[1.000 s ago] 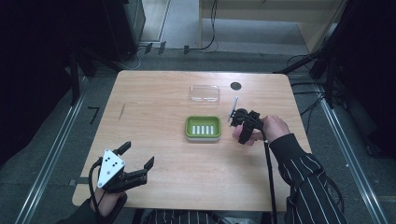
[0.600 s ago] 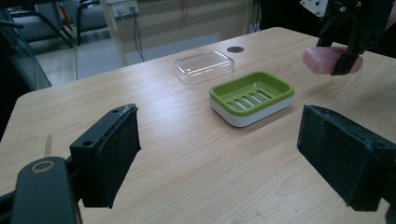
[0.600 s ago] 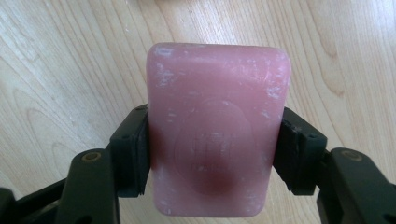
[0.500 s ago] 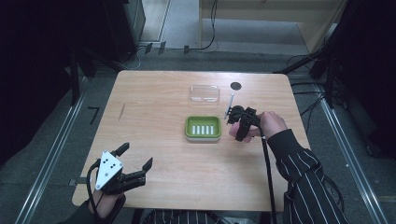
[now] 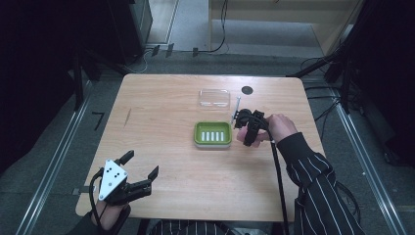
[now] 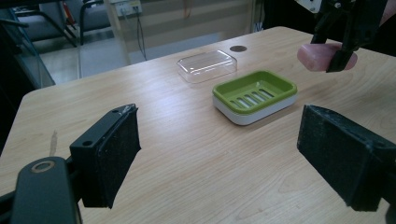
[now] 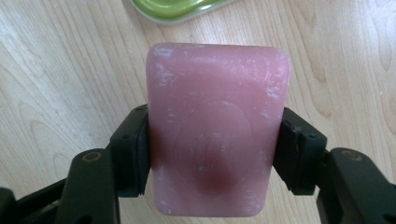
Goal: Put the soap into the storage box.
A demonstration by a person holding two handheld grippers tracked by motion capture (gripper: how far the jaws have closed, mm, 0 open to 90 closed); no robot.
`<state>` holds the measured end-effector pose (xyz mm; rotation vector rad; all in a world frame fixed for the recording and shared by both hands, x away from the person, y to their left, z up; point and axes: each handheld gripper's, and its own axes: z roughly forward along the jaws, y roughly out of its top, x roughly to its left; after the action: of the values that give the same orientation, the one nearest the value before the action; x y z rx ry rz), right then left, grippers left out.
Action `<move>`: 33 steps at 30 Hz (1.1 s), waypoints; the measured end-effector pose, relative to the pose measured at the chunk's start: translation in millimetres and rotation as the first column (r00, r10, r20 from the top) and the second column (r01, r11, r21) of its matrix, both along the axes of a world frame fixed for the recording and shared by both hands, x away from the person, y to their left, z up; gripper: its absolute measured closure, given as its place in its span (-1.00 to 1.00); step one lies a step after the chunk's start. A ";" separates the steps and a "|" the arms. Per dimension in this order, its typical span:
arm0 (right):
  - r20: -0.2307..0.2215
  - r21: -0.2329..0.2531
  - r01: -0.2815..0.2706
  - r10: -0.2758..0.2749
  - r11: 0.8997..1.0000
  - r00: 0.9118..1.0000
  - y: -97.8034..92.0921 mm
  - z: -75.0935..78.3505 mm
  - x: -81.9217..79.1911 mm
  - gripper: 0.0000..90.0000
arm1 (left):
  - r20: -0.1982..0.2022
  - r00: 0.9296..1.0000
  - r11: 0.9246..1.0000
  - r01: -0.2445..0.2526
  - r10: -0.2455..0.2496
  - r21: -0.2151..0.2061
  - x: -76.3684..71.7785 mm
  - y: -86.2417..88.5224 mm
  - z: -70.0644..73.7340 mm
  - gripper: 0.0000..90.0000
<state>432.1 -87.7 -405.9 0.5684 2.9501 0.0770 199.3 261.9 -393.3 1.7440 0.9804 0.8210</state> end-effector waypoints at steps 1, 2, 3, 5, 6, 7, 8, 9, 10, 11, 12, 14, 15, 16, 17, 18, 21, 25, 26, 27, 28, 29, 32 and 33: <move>0.003 -0.001 0.004 -0.004 1.000 1.000 0.9 0.6 -0.2 -0.15 | 0.000 1.000 1.000 -0.001 0.001 0.000 -0.1 0.1 0.0 -0.71; 0.002 0.003 0.004 -0.004 1.000 1.000 1.4 0.8 -0.1 -0.15 | 0.000 1.000 1.000 -0.002 0.002 -0.001 -0.2 0.1 -0.1 -0.71; 0.004 0.005 -0.010 0.010 1.000 1.000 1.6 1.3 1.0 -0.15 | 0.000 1.000 1.000 -0.002 0.002 0.000 -0.3 0.1 -0.1 -0.71; 0.002 0.006 -0.002 0.002 1.000 1.000 3.3 2.5 0.6 -0.15 | -0.001 1.000 1.000 -0.002 0.002 0.001 -0.5 0.3 0.0 -0.71; 0.006 0.005 -0.011 0.011 1.000 1.000 3.9 3.3 1.3 -0.15 | -0.001 1.000 1.000 -0.002 0.002 0.002 -0.6 0.5 0.1 -0.70; 0.008 0.003 -0.015 0.015 1.000 1.000 4.2 3.8 1.7 -0.15 | -0.001 1.000 1.000 -0.002 0.002 0.002 -0.6 0.6 0.0 -0.71; 0.008 0.008 -0.016 0.016 1.000 1.000 4.8 4.2 1.9 -0.15 | -0.001 1.000 1.000 -0.003 0.003 0.002 -0.7 0.7 0.1 -0.71; 0.010 0.008 -0.013 0.013 1.000 1.000 5.6 5.0 2.0 -0.15 | -0.001 1.000 1.000 -0.003 0.003 0.002 -0.8 0.7 0.1 -0.71; 0.013 0.010 -0.018 0.018 1.000 1.000 6.0 5.4 2.7 -0.15 | -0.001 1.000 1.000 -0.004 0.004 0.002 -0.9 0.7 0.0 -0.71; 0.014 0.007 -0.019 0.019 1.000 1.000 6.8 6.4 2.9 -0.15 | -0.001 1.000 1.000 -0.004 0.004 0.003 -1.0 0.7 0.0 -0.71; 0.016 0.012 -0.022 0.022 1.000 1.000 7.5 6.7 3.4 -0.15 | -0.001 1.000 1.000 -0.004 0.004 0.005 -1.1 1.0 0.1 -0.71; 0.016 0.012 -0.024 0.024 1.000 1.000 9.0 8.2 4.0 -0.15 | -0.001 1.000 1.000 -0.006 0.006 0.004 -1.3 1.1 0.1 -0.70; 0.016 0.010 -0.027 0.027 1.000 1.000 10.1 9.0 4.6 -0.15 | -0.002 1.000 1.000 -0.006 0.006 0.004 -1.3 1.1 0.1 -0.71; 0.021 0.010 -0.034 0.034 0.999 0.999 10.6 9.3 5.3 -0.15 | -0.002 1.000 1.000 -0.007 0.007 0.003 -1.4 1.1 0.0 -0.71; 0.023 0.014 -0.033 0.032 0.999 0.999 11.6 9.4 5.4 -0.15 | -0.002 1.000 1.000 -0.007 0.007 0.004 -1.4 1.2 0.1 -0.71; 0.019 0.014 -0.037 0.036 0.999 0.999 12.6 9.9 6.1 -0.15 | -0.002 1.000 1.000 -0.007 0.007 0.004 -1.5 1.3 0.0 -0.71; 0.022 0.014 -0.039 0.038 0.999 0.999 15.5 10.7 6.4 -0.15 | -0.002 1.000 1.000 -0.009 0.009 0.004 -1.8 1.5 0.0 -0.71; 0.027 0.011 -0.054 0.054 0.998 0.998 19.3 11.2 7.8 -0.15 | -0.002 1.000 1.000 -0.010 0.010 0.004 -2.2 1.8 0.0 -0.71; 0.026 0.009 -0.060 0.059 0.998 0.998 20.4 11.6 8.2 -0.15 | -0.003 1.000 1.000 -0.010 0.010 0.006 -2.3 1.9 0.0 -0.71; 0.028 0.010 -0.062 0.062 0.998 0.998 21.4 12.1 8.3 -0.15 | -0.002 1.000 1.000 -0.010 0.010 0.005 -2.3 1.9 0.0 -0.71; 0.029 0.017 -0.066 0.065 0.998 0.997 22.3 12.3 8.7 -0.15 | -0.002 1.000 1.000 -0.011 0.011 0.005 -2.4 2.0 0.0 -0.70; 0.030 0.016 -0.070 0.070 0.997 0.997 23.3 12.8 9.1 -0.15 | -0.002 1.000 1.000 -0.012 0.012 0.005 -2.5 2.1 0.0 -0.71; 0.033 0.018 -0.082 0.081 0.996 0.996 26.3 14.2 10.0 -0.15 | -0.001 1.000 1.000 -0.012 0.012 0.005 -2.5 2.2 -0.1 -0.71; 0.032 0.017 -0.079 0.079 0.997 0.996 27.2 14.8 10.0 -0.15 | -0.001 1.000 1.000 -0.012 0.012 0.005 -2.6 2.2 -0.1 -0.71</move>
<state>442.1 -60.5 -391.1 0.4486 2.9437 0.1199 196.8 264.1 -393.4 1.7445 0.9910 0.8307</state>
